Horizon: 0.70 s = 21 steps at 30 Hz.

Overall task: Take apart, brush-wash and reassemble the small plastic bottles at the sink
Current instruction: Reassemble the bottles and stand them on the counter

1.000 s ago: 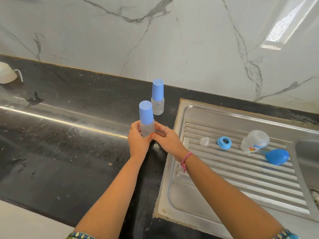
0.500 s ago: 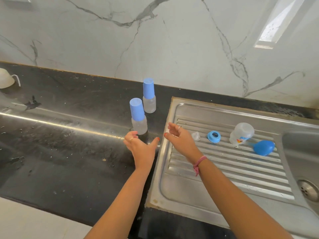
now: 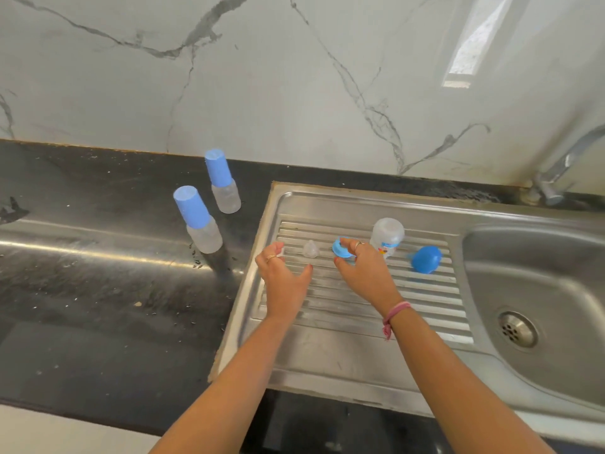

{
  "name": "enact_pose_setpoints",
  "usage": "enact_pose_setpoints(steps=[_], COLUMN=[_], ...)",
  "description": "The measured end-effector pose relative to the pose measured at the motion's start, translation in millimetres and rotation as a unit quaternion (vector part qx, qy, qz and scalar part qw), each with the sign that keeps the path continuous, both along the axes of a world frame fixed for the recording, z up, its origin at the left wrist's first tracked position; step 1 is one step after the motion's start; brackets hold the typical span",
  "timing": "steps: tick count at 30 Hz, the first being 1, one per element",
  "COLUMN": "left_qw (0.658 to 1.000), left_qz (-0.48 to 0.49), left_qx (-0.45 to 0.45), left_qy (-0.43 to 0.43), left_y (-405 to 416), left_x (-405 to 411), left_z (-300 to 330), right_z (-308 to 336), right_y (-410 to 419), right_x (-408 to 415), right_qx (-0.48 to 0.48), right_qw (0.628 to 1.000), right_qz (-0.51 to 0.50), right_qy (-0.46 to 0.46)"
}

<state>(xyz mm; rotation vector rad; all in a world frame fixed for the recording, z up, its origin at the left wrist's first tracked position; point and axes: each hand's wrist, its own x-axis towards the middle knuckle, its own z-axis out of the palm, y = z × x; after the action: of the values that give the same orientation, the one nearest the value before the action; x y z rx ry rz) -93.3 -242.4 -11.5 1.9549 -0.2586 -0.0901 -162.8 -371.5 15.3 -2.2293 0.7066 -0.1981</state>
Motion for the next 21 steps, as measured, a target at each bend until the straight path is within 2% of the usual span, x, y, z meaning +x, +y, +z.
enact_pose_setpoints(steps=[13,16,21], left_qw=[0.997,0.992,0.976], left_qz=[-0.001,0.001,-0.016], left_qx=[0.067,0.125,0.216], left_qy=[0.039,0.018,-0.020], left_y=[-42,-41,-42], left_x=[-1,14,41], left_z=[-20,-26,-33], right_z=[-6,-9,-12], right_y=[-23,-23,-25], right_x=[-4,12,37], right_qx=[-0.064,-0.120,-0.229], right_qw=[0.992,0.979,0.950], right_qz=[0.103,0.133,0.125], right_qy=[0.042,0.098,0.170])
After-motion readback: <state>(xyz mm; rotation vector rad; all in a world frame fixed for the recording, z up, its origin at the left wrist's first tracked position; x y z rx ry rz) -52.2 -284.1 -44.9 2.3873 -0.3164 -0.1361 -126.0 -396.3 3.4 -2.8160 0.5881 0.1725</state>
